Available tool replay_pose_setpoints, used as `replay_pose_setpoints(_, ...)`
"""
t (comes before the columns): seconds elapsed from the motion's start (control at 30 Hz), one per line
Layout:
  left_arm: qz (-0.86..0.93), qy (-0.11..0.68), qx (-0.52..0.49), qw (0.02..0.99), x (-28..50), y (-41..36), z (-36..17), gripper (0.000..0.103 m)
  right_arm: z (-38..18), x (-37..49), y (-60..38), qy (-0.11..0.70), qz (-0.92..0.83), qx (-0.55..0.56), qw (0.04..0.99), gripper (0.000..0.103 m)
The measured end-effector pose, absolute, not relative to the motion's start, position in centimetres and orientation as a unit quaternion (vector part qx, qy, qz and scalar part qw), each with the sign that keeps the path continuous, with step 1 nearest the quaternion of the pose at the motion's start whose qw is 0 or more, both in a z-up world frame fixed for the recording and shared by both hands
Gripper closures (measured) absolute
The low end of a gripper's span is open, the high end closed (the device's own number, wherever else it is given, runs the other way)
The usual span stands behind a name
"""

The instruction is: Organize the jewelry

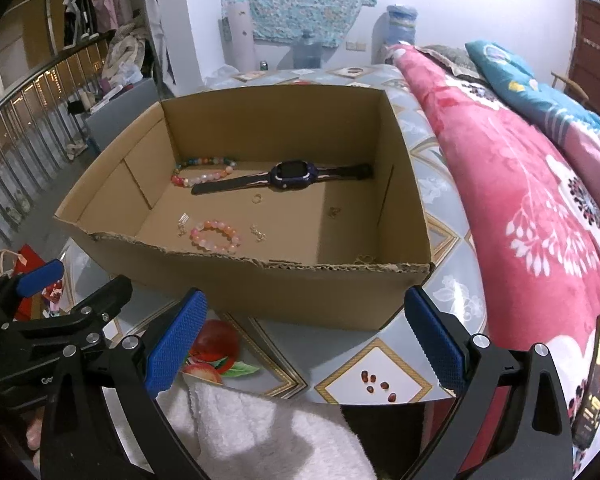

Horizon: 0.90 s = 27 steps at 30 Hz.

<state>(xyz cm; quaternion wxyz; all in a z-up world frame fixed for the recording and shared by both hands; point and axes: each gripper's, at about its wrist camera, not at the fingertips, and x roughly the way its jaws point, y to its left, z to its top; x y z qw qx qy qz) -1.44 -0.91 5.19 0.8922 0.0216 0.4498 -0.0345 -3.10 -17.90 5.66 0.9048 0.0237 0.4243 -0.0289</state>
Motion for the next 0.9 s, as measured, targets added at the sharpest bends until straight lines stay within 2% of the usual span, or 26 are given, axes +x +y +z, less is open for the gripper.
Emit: replay_pose_setpoints(0.9, -0.032, 0.449, 0.021, 0.893, -1.47, -0.67, 5.37, 0.006, 5.60, -3.09, -17.80, 0.427, -0.038, 0.024, 0.903, 0.008)
